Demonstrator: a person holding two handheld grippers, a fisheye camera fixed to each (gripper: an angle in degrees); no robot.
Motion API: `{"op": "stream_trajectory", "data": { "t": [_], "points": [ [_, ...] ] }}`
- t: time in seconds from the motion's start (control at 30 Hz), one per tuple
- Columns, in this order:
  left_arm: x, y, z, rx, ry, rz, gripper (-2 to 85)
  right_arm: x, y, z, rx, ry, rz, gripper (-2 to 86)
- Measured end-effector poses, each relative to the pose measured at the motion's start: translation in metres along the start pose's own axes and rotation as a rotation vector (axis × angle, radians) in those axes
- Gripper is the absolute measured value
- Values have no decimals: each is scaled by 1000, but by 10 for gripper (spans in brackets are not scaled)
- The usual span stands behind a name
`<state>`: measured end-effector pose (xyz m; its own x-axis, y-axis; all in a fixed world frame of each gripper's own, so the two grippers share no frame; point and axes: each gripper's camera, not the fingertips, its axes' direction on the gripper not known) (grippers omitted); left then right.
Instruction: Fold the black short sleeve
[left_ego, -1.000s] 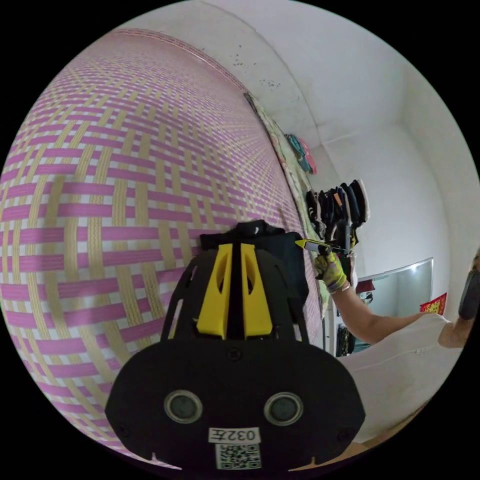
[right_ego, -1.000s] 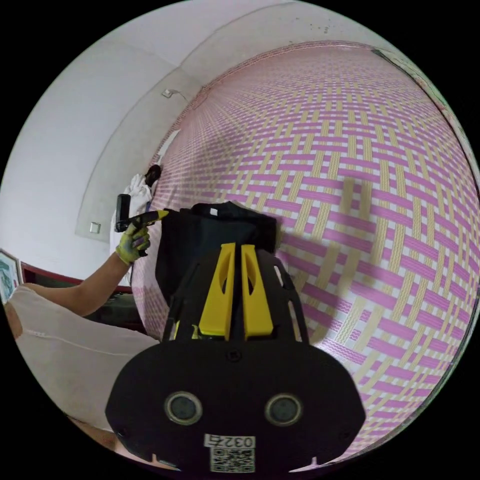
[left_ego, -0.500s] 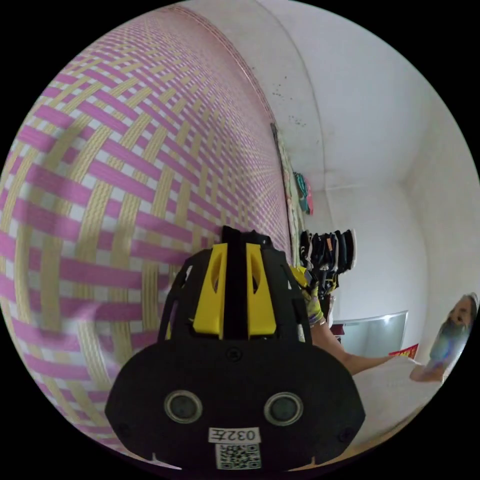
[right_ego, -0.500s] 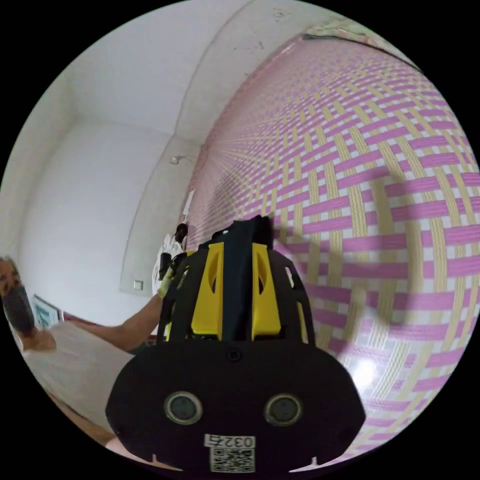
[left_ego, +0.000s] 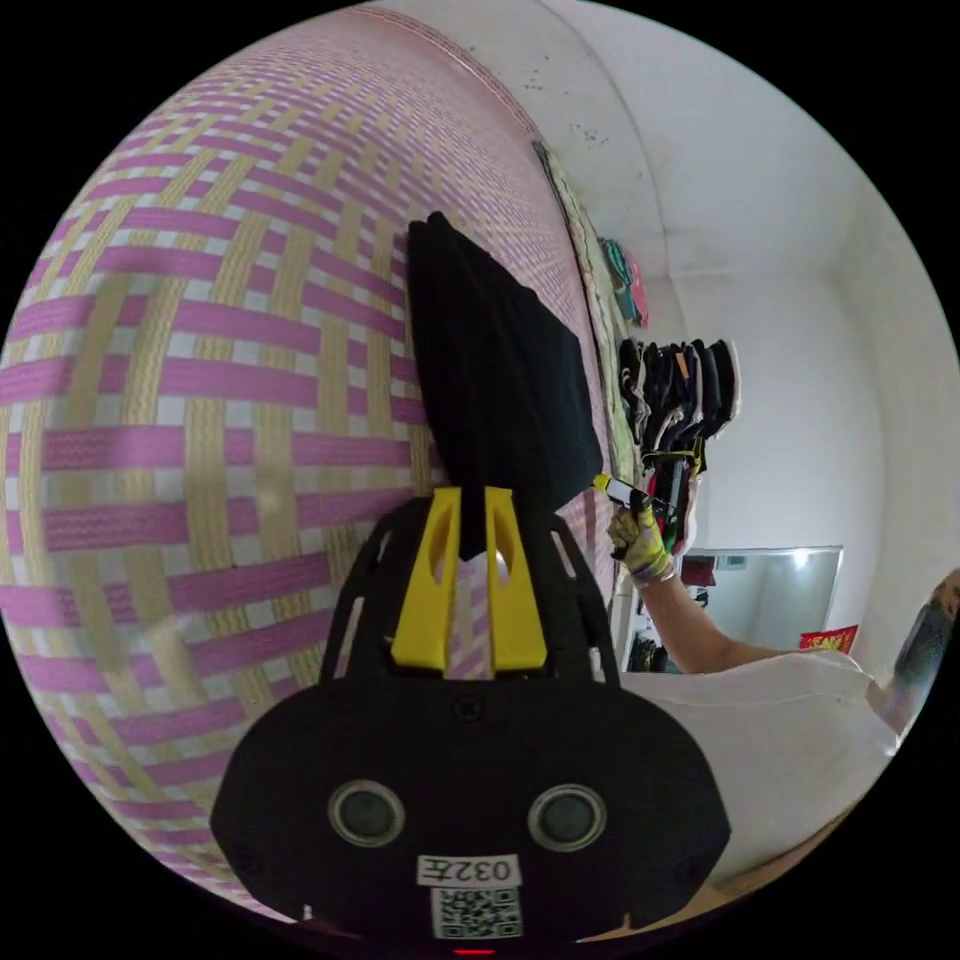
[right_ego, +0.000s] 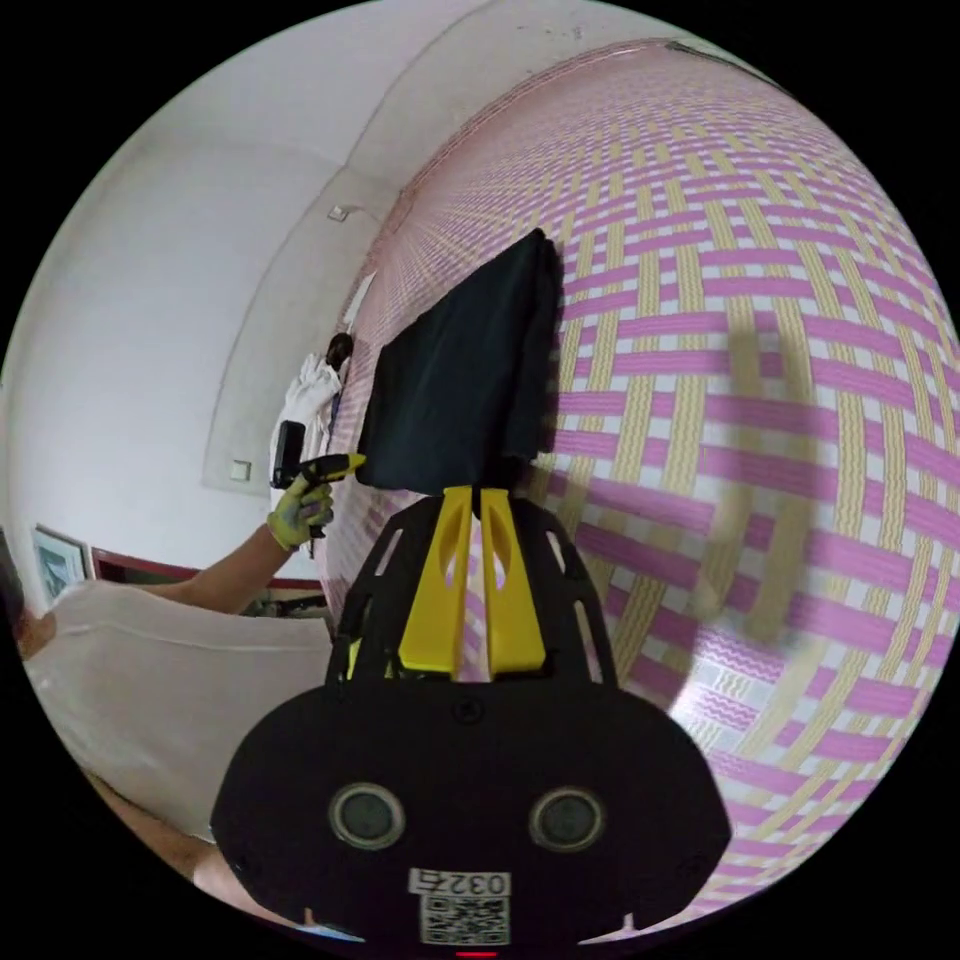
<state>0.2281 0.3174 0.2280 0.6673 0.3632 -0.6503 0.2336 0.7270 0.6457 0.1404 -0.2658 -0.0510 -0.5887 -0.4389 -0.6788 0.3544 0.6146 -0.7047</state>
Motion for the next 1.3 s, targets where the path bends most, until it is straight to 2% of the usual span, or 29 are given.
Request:
{"op": "stream_trajectory", "data": {
  "t": [0.2, 0.37, 0.43, 0.5, 0.57, 0.67, 1.07, 1.3],
  "points": [
    [56, 68, 35, -230, 54, 52, -7, -6, 70, -35, -85, 36, 12, -9],
    [86, 147, 74, -388, 293, 16, -5, 18, 167, -71, -38, 32, 159, 4],
    [82, 158, 61, -323, 260, -29, 3, 26, 198, -85, 41, 34, 203, 32],
    [74, 162, 36, -198, 235, -89, 23, 36, 226, -99, 122, 34, 264, 64],
    [69, 159, -4, -25, 216, -147, 55, 53, 256, -109, 208, -49, 315, 83],
    [78, 138, -34, 65, 144, -151, 86, 70, 273, -100, 216, -133, 346, 100],
    [148, 57, -37, 113, -84, -49, 80, 110, 268, -43, 244, -298, 327, 105],
    [125, 39, -52, 177, 21, -101, 57, 125, 269, -18, 232, -282, 298, 86]
  ]
}}
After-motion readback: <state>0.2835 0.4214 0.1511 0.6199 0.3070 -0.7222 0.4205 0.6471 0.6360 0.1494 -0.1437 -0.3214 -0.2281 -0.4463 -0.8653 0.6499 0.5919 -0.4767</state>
